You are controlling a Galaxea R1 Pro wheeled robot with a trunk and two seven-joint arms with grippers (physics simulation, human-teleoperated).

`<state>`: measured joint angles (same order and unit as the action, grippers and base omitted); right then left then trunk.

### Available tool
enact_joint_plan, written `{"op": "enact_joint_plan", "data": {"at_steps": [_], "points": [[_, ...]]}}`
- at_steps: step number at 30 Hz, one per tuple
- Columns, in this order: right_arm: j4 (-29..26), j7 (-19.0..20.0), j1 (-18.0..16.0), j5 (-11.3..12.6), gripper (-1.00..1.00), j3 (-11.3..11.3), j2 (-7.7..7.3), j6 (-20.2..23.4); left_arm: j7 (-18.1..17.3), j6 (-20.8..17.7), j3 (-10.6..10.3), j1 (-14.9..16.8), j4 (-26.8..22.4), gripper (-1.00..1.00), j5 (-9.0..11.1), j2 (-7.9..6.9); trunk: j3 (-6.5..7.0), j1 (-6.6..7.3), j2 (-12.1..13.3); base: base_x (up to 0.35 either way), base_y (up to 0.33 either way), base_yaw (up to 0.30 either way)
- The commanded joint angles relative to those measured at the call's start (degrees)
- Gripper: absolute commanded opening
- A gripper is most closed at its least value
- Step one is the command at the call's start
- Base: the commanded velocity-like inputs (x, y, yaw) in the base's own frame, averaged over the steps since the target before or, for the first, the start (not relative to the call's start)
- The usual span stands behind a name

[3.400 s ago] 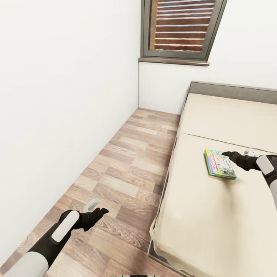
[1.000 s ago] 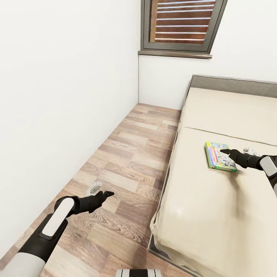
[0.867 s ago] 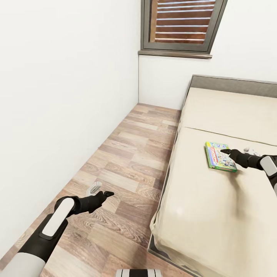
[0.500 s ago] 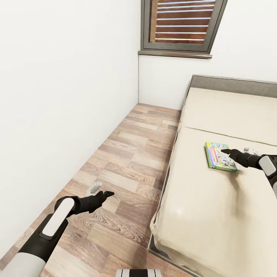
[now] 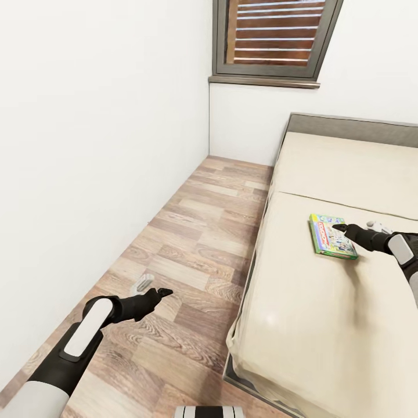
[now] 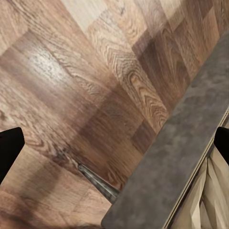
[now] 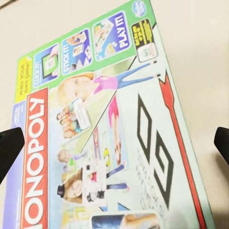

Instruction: Put all the toys in the child's room - the three board games (two on the bed and one on the table), the two jigsaw puzzles on the table, and the tennis ball on the table - inside the toy box on the table in the child's room.

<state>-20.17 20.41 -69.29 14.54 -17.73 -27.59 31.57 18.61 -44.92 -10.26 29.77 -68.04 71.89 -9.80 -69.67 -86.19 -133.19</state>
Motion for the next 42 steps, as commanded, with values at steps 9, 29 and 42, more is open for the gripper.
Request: {"op": "enact_joint_plan", "data": {"at_steps": [9,29,42], "points": [[0.0,0.3,-0.1,0.3,1.0,-0.4,0.09,0.5,0.6,0.0,0.0,0.0,-0.1,1.0,0.5,-0.12,-0.04,0.01,0.0,0.0,0.0,0.154],[-0.5,1.3,0.0,0.3,1.0,-0.2,1.9,0.9,0.5,0.1,0.0,-0.5,0.5,1.0,0.5,-0.57,-0.04,0.01,0.0,0.0,0.0,0.055],[-0.6,6.1,-0.1,0.2,1.0,3.4,2.95,0.8,0.5,0.1,0.1,-0.6,0.5,1.0,0.5,-0.65,-0.04,0.01,0.0,0.0,0.0,0.12]]}}
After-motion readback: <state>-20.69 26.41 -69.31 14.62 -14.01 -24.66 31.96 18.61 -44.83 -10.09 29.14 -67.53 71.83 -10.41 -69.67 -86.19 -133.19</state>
